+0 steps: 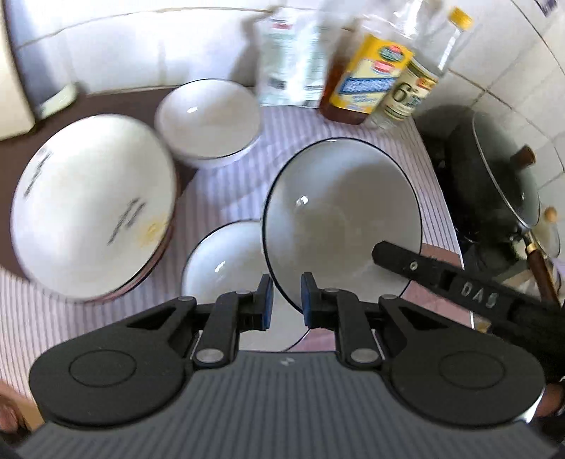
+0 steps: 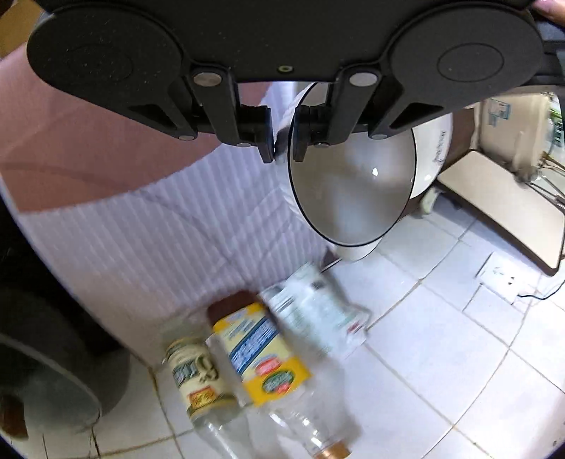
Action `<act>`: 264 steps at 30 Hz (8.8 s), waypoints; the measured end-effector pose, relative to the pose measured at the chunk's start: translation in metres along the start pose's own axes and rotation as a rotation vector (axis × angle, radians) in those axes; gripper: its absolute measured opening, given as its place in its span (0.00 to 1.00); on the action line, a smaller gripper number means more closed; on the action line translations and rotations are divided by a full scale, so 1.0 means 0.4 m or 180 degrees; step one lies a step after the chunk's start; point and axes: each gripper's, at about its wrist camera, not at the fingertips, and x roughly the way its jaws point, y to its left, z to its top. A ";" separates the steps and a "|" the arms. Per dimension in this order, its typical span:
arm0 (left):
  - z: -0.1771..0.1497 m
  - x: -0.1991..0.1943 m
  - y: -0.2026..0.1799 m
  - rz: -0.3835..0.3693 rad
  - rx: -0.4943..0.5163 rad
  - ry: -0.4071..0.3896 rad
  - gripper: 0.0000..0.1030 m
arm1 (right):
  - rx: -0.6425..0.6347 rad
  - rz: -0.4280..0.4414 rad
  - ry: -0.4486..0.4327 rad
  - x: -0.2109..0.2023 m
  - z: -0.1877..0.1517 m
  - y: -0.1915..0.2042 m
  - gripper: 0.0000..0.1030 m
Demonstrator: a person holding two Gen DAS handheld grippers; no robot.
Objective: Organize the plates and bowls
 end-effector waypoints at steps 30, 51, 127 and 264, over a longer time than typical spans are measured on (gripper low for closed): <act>-0.027 0.088 0.087 0.0211 -0.0352 0.0661 0.16 | -0.1558 -0.0574 0.0162 0.099 -0.118 0.155 0.14; 0.033 -0.006 0.112 0.0157 -0.0216 0.0539 0.23 | -0.1752 -0.0336 0.0024 0.066 -0.074 0.166 0.15; 0.197 -0.102 0.134 0.0001 0.0596 0.0337 0.04 | -0.0289 -0.0030 0.0106 0.012 0.094 0.209 0.12; -0.164 -0.028 0.310 -0.0581 -0.0363 -0.0721 0.32 | -0.2501 0.0398 -0.0840 0.140 -0.332 0.143 0.96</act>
